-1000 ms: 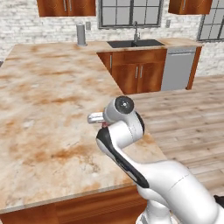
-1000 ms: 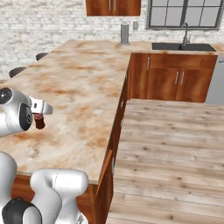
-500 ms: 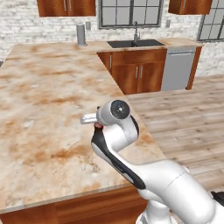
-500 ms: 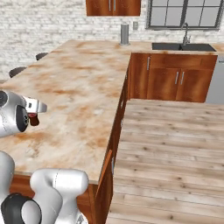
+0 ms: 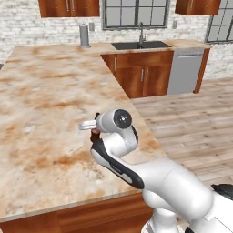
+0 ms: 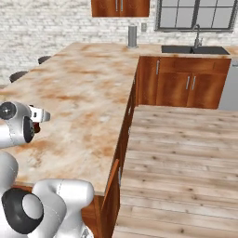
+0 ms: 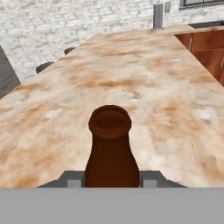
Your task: Move the drinks to the dining counter.
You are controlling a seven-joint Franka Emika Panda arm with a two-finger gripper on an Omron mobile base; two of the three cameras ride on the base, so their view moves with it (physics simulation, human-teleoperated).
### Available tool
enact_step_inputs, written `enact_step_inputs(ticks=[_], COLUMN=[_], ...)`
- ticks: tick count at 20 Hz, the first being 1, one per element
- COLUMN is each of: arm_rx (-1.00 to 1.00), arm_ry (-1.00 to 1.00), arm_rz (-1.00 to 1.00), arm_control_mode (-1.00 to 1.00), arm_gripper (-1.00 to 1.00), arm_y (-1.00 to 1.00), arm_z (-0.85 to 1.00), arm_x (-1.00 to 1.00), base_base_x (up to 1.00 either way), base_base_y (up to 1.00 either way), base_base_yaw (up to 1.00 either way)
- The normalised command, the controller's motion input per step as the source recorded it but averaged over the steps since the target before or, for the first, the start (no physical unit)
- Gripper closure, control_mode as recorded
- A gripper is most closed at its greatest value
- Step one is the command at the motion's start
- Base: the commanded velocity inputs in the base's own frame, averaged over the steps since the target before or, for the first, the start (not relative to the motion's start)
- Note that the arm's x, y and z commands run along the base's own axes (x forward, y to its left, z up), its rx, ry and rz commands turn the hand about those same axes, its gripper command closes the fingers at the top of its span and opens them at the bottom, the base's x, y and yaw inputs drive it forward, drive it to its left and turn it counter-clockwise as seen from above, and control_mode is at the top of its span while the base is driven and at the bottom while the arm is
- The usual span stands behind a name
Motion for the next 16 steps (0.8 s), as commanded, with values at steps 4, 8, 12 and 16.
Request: enact_step_inputs(ticks=[4,8,12,16], arm_rx=[0.0,-0.01,0.0,-0.01], arm_ry=[0.04,0.13,0.15,0.02], arm_rz=[0.0,0.0,0.0,0.0], arm_control_mode=[-1.0,-1.0,-1.0,-1.0], arm_gripper=[1.0,1.0,1.0,1.0], arm_y=[0.31,0.18,0.2,0.15], arm_z=[-0.08,-0.1,-0.17,-0.23], arm_x=[0.18,0.16,0.19,0.09], base_base_x=[0.0,0.0,0.0,0.0], base_base_y=[0.0,0.0,0.0,0.0], base_base_yaw=[0.0,0.0,0.0,0.0])
